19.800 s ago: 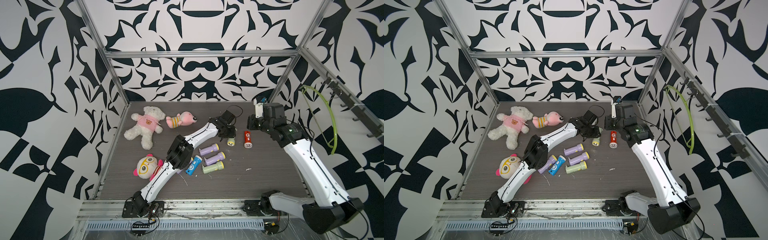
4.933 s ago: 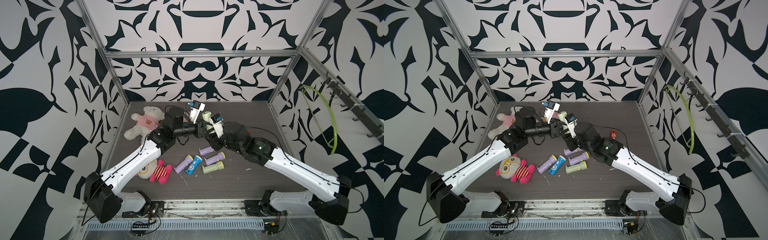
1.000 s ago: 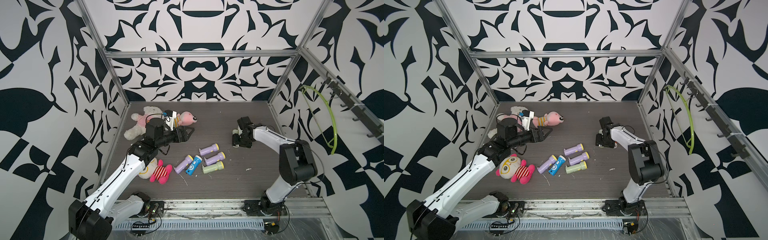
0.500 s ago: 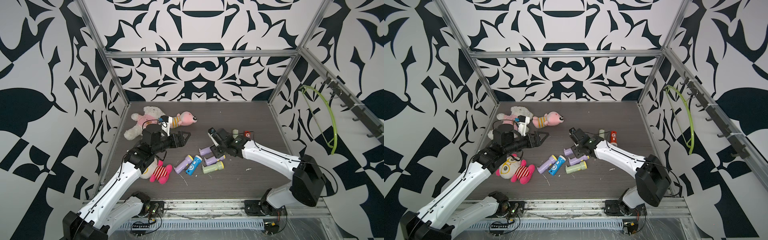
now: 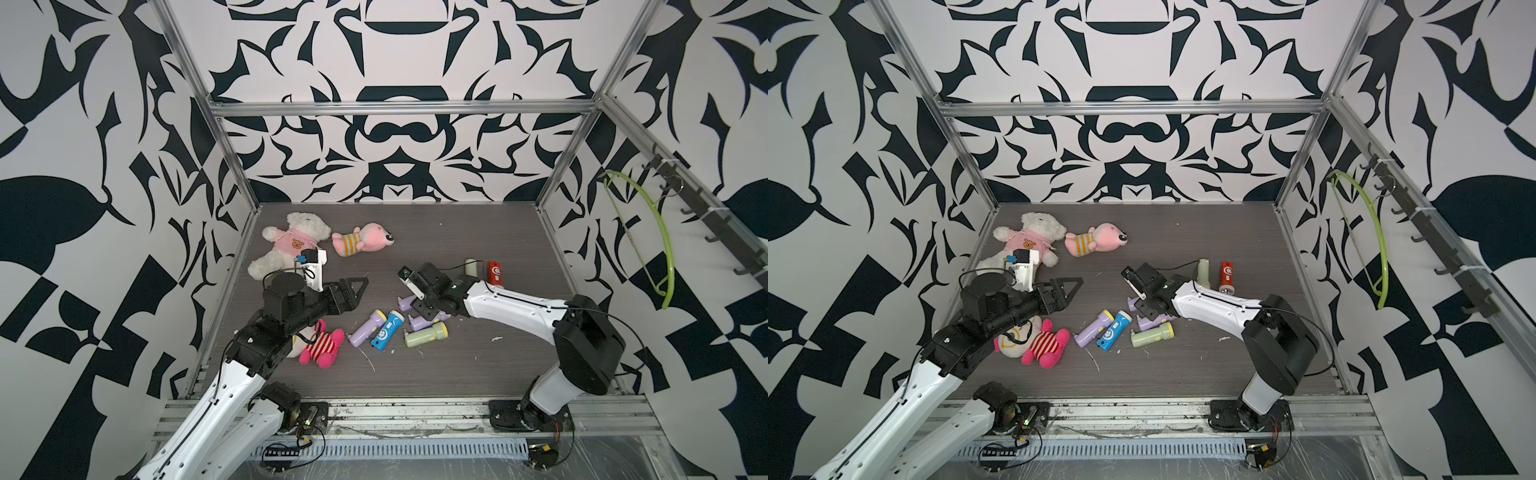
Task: Close the plug at the bottom of the flashlight
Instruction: Pick up the flashlight from the center of the board.
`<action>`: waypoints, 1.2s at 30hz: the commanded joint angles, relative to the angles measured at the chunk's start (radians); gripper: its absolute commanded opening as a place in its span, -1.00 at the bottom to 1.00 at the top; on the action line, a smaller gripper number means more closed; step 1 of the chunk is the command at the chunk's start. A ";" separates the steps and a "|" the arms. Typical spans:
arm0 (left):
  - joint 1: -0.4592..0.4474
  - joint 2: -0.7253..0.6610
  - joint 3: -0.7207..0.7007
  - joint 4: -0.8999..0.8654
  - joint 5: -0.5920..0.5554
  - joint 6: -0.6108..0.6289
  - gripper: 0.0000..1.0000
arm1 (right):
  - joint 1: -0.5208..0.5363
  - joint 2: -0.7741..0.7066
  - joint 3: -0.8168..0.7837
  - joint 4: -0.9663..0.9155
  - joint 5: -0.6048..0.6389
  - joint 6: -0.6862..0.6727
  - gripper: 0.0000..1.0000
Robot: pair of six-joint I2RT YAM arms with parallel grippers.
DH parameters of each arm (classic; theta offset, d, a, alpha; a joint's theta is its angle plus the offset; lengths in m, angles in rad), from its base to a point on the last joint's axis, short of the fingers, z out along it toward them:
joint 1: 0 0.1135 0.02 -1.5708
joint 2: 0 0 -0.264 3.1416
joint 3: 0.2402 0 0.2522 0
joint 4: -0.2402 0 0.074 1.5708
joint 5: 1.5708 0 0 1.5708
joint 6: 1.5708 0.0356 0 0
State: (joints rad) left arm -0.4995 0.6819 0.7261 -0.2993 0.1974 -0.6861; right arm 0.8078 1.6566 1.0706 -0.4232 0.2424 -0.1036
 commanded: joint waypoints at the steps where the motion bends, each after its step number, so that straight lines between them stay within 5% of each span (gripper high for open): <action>1: 0.003 -0.032 -0.019 -0.031 -0.007 -0.009 0.95 | 0.001 0.031 0.061 0.020 0.032 -0.035 0.17; 19: 0.003 -0.047 -0.055 -0.071 -0.019 0.000 0.97 | 0.018 0.157 0.125 0.002 -0.230 0.056 -0.79; 36: 0.003 -0.021 -0.053 -0.086 -0.001 0.043 0.99 | -0.165 0.419 0.457 -0.039 -0.340 0.097 -0.69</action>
State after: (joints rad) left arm -0.4995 0.6510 0.6800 -0.3820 0.1867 -0.6701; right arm 0.6842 2.0701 1.4670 -0.4328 -0.0574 -0.0219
